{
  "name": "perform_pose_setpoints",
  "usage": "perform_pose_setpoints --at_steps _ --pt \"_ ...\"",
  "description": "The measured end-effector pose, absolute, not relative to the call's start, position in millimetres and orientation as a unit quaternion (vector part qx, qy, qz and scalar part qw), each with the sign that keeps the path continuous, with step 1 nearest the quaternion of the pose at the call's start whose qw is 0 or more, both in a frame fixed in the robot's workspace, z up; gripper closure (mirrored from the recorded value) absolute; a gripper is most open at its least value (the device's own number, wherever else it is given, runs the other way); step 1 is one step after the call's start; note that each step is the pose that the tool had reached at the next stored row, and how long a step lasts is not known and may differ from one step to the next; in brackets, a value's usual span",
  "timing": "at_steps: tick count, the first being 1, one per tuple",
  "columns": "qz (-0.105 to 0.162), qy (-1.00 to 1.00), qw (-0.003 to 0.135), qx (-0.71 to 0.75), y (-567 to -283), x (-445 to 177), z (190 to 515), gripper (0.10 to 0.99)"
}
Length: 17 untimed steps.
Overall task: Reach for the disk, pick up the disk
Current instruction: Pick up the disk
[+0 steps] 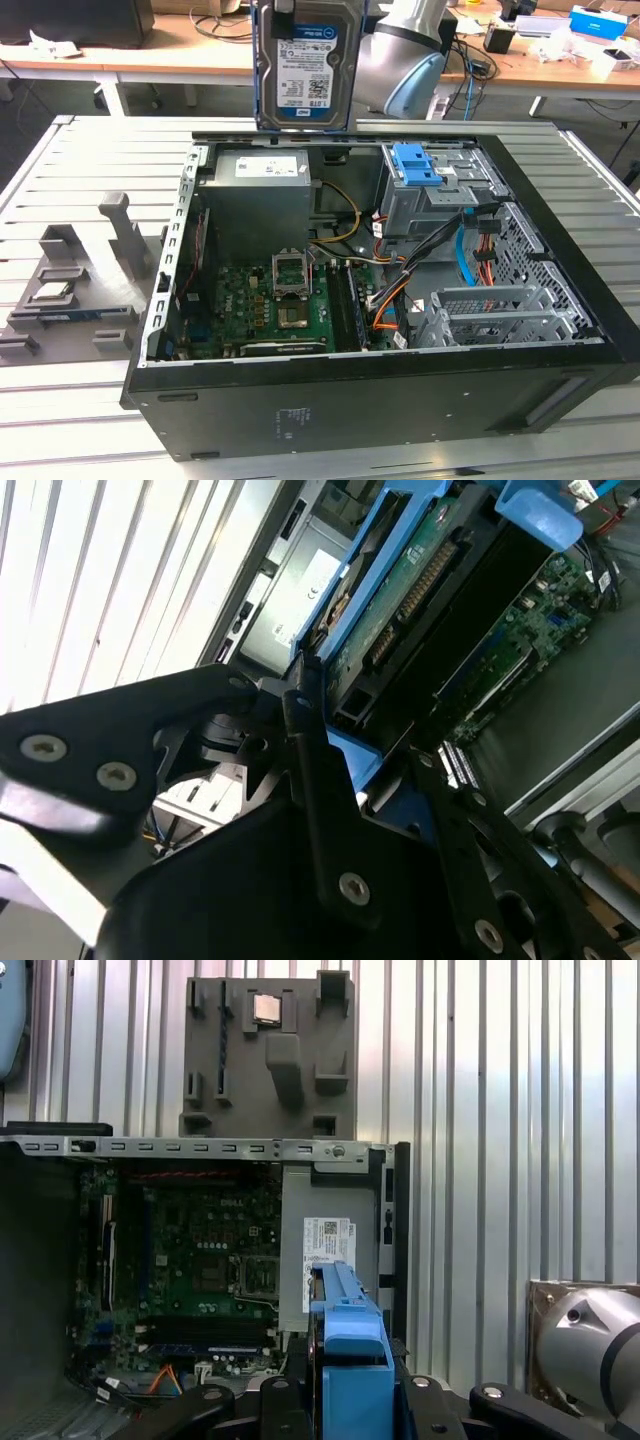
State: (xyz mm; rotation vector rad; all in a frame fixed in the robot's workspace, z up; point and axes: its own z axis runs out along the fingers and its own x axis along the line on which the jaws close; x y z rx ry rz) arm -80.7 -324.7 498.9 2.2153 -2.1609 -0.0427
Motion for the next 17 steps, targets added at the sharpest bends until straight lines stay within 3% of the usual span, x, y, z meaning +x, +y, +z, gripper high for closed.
perform_pose_setpoints --at_steps 5,17 --pt "-0.014 -0.698 0.023 0.716 -327 -80 499 0.718" --pt "-0.014 -0.698 0.023 0.716 -372 -81 499 0.718"
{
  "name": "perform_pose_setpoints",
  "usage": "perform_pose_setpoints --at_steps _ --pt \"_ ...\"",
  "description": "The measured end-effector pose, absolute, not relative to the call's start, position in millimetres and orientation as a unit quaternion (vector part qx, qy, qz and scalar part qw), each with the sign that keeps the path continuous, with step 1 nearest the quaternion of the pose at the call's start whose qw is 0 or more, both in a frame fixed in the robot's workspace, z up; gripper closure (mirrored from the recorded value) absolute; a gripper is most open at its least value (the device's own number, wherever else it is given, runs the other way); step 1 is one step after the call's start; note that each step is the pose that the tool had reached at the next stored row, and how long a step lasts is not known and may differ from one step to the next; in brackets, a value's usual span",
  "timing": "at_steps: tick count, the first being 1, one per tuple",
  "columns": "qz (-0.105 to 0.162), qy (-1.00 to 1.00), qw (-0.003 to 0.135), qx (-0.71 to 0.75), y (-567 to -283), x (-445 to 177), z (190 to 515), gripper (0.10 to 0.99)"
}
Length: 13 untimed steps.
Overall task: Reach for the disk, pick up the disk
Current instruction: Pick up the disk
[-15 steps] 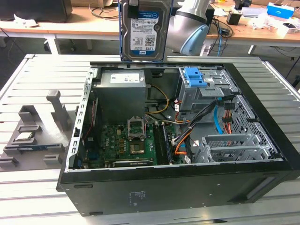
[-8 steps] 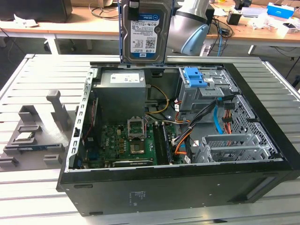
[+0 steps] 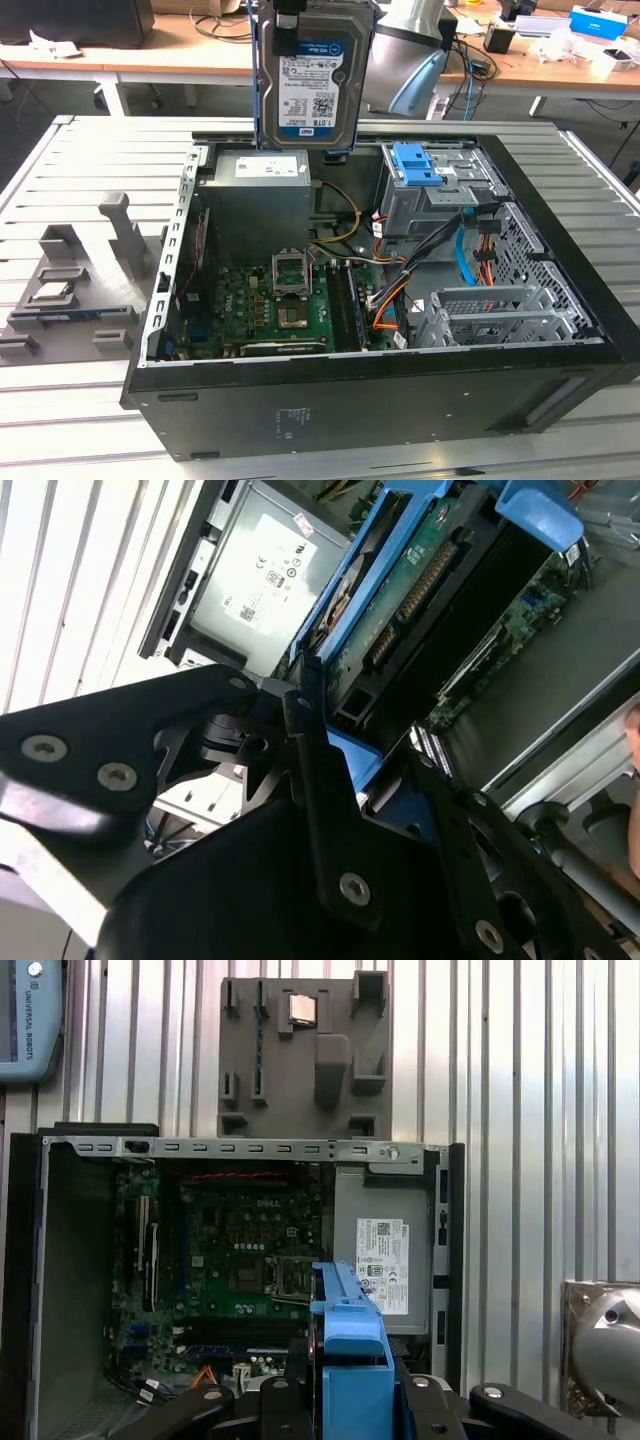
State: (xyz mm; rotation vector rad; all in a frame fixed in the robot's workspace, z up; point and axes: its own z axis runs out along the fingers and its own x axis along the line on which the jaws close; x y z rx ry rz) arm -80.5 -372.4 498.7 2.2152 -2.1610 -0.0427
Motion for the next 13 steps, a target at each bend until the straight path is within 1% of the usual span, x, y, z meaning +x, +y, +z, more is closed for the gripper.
perform_pose_setpoints --at_steps 7,13 --pt "-0.014 -0.698 0.023 0.716 -411 -81 499 0.718" --pt "-0.014 -0.698 0.023 0.716 -437 -81 499 0.718"
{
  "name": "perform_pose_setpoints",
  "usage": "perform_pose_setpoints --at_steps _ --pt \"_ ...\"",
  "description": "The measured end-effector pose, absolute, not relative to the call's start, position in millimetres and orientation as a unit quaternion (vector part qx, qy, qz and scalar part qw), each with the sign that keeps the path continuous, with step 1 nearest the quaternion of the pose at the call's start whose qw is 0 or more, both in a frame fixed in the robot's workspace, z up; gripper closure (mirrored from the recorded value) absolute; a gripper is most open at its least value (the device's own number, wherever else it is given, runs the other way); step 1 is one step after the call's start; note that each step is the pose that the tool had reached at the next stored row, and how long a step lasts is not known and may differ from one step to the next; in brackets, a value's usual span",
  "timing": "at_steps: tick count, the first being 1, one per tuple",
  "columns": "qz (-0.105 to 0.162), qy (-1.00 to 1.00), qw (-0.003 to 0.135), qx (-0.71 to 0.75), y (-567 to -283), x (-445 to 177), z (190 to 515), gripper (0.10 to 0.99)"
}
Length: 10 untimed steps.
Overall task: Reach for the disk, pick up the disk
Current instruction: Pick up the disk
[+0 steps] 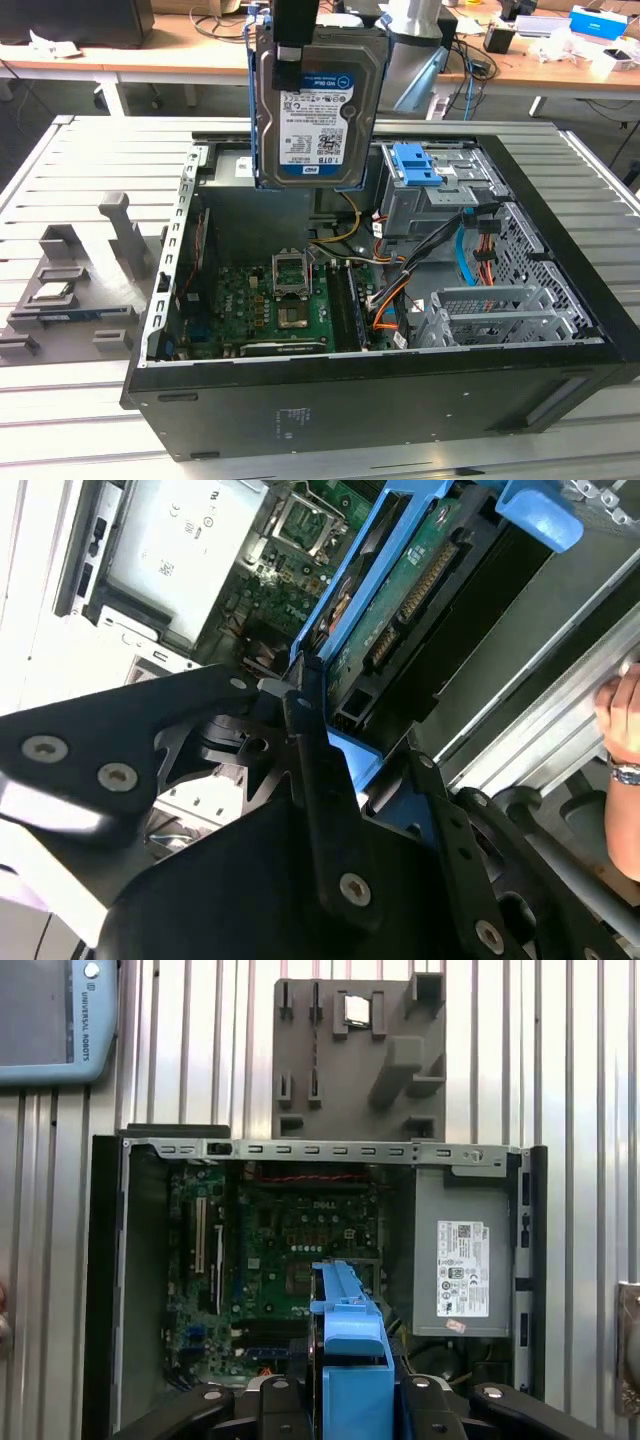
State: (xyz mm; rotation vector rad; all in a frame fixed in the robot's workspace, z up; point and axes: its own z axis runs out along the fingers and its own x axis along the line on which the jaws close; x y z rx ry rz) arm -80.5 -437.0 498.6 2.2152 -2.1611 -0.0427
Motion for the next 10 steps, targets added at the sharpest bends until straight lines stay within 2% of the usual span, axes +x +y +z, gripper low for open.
perform_pose_setpoints --at_steps 10 --pt "-0.014 -0.698 0.023 0.716 -480 -81 498 0.718"
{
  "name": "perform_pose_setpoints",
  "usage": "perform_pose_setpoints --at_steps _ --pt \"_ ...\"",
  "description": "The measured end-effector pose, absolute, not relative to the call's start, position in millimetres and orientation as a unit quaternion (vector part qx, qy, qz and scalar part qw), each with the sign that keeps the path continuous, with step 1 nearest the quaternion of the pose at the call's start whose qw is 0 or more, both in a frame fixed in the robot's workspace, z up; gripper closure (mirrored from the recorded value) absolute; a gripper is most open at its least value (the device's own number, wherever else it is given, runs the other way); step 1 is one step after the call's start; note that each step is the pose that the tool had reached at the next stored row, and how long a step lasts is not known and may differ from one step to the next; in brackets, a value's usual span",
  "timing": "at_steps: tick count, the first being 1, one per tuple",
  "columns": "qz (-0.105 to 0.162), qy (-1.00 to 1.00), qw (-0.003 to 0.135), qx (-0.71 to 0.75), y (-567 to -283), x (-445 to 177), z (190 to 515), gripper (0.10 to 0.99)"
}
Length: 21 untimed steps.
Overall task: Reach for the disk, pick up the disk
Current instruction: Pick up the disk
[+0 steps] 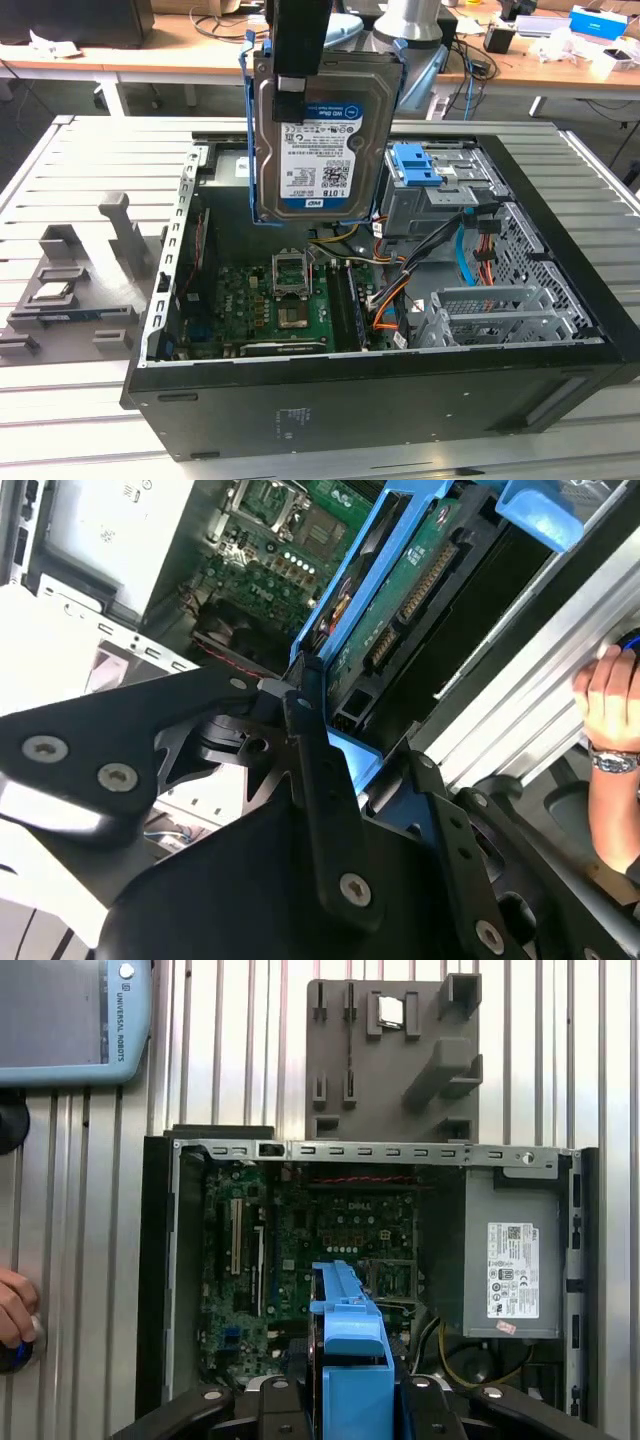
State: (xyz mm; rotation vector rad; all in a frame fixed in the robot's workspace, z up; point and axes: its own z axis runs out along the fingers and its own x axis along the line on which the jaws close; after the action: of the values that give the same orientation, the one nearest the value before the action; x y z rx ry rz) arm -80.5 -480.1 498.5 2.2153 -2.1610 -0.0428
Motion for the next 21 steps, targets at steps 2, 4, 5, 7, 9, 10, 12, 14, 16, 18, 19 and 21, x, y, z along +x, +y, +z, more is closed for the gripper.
perform_pose_setpoints --at_steps 2,4,5,7,9,10,12,14,16,18,19,21 --pt "-0.014 -0.698 0.023 0.716 -490 -80 498 0.718" --pt "-0.014 -0.698 0.023 0.716 -497 -80 498 0.718" --pt "-0.014 -0.698 0.023 0.716 -501 -81 498 0.718" --pt "-0.014 -0.698 0.023 0.716 -507 -80 498 0.718" --pt "-0.014 -0.698 0.023 0.716 -514 -81 498 0.718" --pt "-0.014 -0.698 0.023 0.716 -520 -80 498 0.718" --pt "-0.014 -0.698 0.023 0.716 -531 -80 498 0.718" --pt "-0.014 -0.698 0.023 0.716 -536 -80 498 0.718" --pt "-0.014 -0.698 0.023 0.716 -542 -81 498 0.718" --pt "-0.014 -0.698 0.023 0.716 -548 -81 498 0.718" --pt "-0.014 -0.698 0.023 0.716 -551 -81 498 0.718" --pt "-0.014 -0.698 0.023 0.716 -556 -81 498 0.718"
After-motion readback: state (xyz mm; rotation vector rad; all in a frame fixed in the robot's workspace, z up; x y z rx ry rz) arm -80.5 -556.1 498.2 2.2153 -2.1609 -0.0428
